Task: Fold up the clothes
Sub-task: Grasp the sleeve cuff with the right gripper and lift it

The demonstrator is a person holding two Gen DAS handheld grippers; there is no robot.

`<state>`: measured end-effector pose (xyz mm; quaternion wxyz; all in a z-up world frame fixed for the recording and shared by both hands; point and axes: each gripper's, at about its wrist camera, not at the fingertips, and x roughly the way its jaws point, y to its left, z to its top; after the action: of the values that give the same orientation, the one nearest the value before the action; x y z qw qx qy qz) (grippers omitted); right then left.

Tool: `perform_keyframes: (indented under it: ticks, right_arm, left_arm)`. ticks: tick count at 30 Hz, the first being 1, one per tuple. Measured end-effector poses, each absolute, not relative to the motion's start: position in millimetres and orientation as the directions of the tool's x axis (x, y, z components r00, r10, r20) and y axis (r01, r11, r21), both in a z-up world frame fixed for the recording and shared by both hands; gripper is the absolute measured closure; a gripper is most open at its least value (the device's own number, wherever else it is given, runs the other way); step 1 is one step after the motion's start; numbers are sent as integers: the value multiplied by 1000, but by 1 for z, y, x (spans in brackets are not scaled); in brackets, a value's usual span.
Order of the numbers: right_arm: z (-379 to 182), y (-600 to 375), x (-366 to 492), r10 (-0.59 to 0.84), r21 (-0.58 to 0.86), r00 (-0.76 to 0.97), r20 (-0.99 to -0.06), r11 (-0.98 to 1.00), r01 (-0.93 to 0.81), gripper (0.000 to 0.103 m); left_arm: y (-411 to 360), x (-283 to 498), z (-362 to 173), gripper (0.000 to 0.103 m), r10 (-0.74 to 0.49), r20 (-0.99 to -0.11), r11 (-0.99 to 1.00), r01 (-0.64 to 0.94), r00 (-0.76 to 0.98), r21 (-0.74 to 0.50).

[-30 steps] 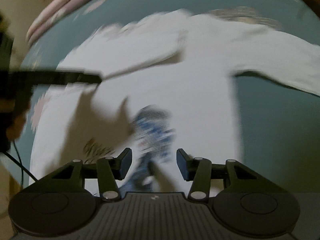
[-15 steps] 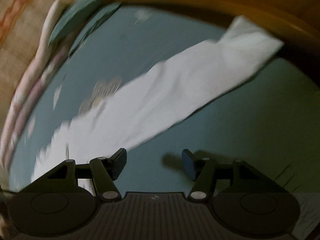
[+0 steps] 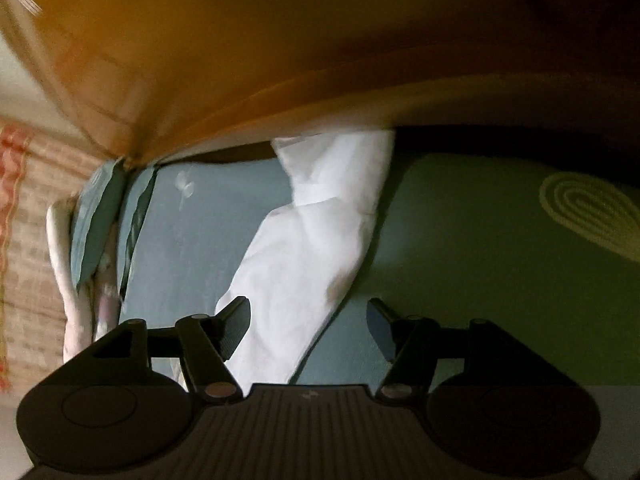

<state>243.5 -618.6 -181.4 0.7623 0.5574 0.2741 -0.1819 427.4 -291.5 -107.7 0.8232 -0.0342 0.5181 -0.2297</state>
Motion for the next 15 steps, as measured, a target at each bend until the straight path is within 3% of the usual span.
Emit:
perform_keyframes:
  ticks: [15]
  right_arm:
    - [-192,-644,264,-74,783,822,-564,267,561,29]
  left_arm:
    - [-298,437,-107,29,-416,-836,892,338,357,-299]
